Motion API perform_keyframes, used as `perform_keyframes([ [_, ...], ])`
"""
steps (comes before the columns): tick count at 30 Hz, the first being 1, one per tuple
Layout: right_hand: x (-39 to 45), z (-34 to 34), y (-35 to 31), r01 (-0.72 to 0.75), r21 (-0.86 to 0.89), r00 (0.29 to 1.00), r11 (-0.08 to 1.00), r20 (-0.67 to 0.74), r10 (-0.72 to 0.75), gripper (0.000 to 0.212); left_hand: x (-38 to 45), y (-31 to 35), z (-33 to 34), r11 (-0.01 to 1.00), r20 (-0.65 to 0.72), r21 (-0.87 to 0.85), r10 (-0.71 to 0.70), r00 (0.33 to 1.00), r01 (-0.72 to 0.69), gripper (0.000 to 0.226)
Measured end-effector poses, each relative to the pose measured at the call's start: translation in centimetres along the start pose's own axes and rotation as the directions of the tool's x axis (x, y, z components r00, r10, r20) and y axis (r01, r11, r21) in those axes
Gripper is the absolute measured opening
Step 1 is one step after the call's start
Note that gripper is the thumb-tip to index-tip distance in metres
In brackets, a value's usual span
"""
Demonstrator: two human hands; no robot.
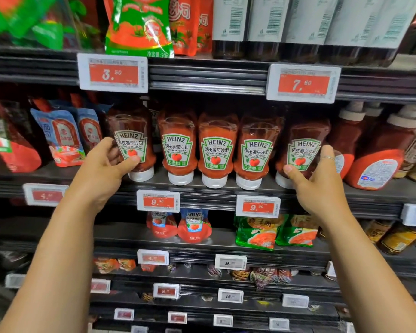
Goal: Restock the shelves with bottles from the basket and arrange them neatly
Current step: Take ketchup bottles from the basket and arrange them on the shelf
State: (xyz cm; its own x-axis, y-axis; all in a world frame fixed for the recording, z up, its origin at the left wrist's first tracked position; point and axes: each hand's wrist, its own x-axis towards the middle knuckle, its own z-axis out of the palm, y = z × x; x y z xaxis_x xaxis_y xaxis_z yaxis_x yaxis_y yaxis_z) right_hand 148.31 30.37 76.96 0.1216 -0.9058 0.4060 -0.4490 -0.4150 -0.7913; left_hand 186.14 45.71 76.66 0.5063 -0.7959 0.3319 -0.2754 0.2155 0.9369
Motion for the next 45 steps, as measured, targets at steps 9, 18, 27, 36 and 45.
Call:
perform_keyframes([
  [9,-0.3,0.4,0.0,0.037,0.051,0.998,0.998,0.051,-0.039,0.038,-1.2,-0.1,1.4,0.999,0.019,-0.008,0.051,0.999,-0.05,0.042],
  [18,-0.2,0.5,-0.1,0.032,0.225,0.998,0.974,0.051,-0.045,0.054,-1.8,0.6,1.5,0.998,-0.019,0.049,-0.033,0.999,0.034,0.094],
  [27,-0.4,1.9,-1.1,0.077,0.153,0.997,0.985,-0.036,-0.072,0.066,-2.8,1.1,7.1,0.98,-0.254,0.197,0.035,0.966,0.016,0.148],
  [36,-2.5,3.2,-2.4,-0.009,0.131,0.992,0.991,-0.125,0.025,0.146,-2.1,1.2,7.2,0.953,-0.306,0.3,0.054,0.95,0.043,0.147],
  [45,-1.9,4.0,-2.5,-0.021,0.041,0.989,0.999,-0.143,0.026,0.147,-1.1,1.2,7.3,0.957,-0.29,0.282,0.022,0.957,0.064,0.135],
])
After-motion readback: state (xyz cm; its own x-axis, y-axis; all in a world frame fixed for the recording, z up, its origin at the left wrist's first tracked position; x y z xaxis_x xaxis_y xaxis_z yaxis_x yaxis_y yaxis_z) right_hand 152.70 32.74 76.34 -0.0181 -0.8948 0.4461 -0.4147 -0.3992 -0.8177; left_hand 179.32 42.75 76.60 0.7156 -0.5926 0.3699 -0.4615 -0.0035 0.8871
